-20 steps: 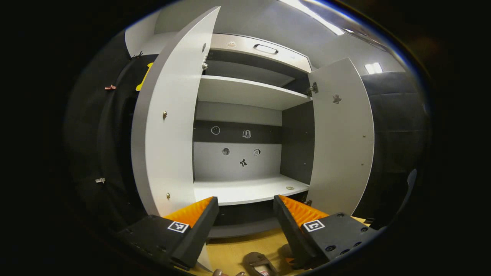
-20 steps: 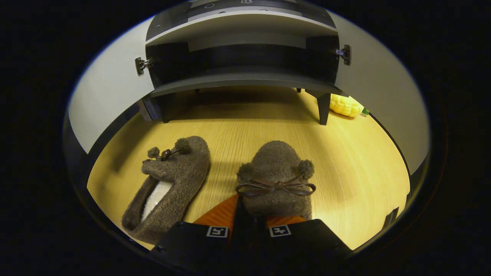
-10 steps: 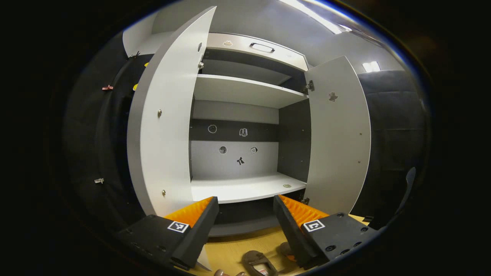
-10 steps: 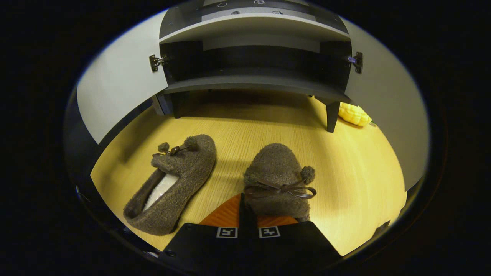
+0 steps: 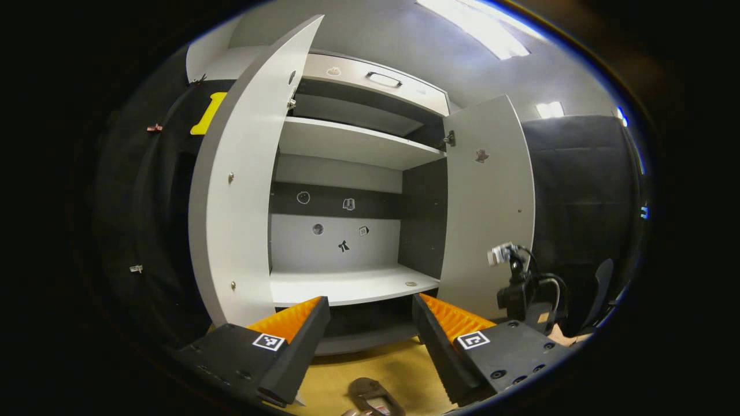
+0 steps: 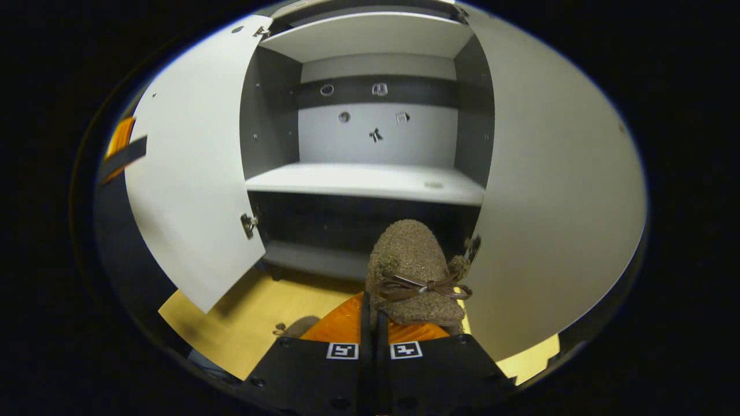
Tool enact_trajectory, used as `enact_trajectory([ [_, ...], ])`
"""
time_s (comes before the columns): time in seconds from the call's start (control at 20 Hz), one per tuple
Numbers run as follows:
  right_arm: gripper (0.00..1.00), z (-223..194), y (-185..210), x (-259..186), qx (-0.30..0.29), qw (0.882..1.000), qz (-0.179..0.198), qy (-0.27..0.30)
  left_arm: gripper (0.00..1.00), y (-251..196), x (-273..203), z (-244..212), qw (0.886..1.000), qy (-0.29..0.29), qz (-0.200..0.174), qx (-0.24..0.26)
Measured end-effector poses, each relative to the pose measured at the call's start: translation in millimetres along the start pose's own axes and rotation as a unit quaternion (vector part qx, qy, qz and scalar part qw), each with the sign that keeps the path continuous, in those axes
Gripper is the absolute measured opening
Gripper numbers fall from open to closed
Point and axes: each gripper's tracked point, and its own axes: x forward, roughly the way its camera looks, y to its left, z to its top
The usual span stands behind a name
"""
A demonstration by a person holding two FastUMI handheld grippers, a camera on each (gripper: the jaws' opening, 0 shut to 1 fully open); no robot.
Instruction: Grab one shoe with the right hand and put it into the shoe cabinet, grab the other shoe with the left hand and put it into the shoe cabinet; then close the right door with the right hand and the left door with the left hand.
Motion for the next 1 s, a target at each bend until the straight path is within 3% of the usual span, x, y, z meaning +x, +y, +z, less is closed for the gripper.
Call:
enact_trajectory([
  [0.25,0.05,126.5,-5.8,32.8,-0.041,0.995,0.0,-0.087,0.92,-2.0,-5.2,1.5,1.0,-0.001,0.002,-0.022],
  [0.4,0.05,170.5,-17.4,74.6,-0.031,0.994,-0.002,-0.1,0.92,4.5,-3.4,2.3,0.999,0.001,0.025,-0.02],
  [0.7,0.05,194.7,-31.4,179.4,0.004,0.998,0.011,-0.054,0.92,1.3,9.0,-9.7,0.998,0.017,0.052,-0.017],
  [1.0,0.05,199.2,-46.4,264.2,0.009,1.0,-0.011,-0.017,0.92,12.5,20.4,-19.1,0.996,0.031,0.08,-0.037],
])
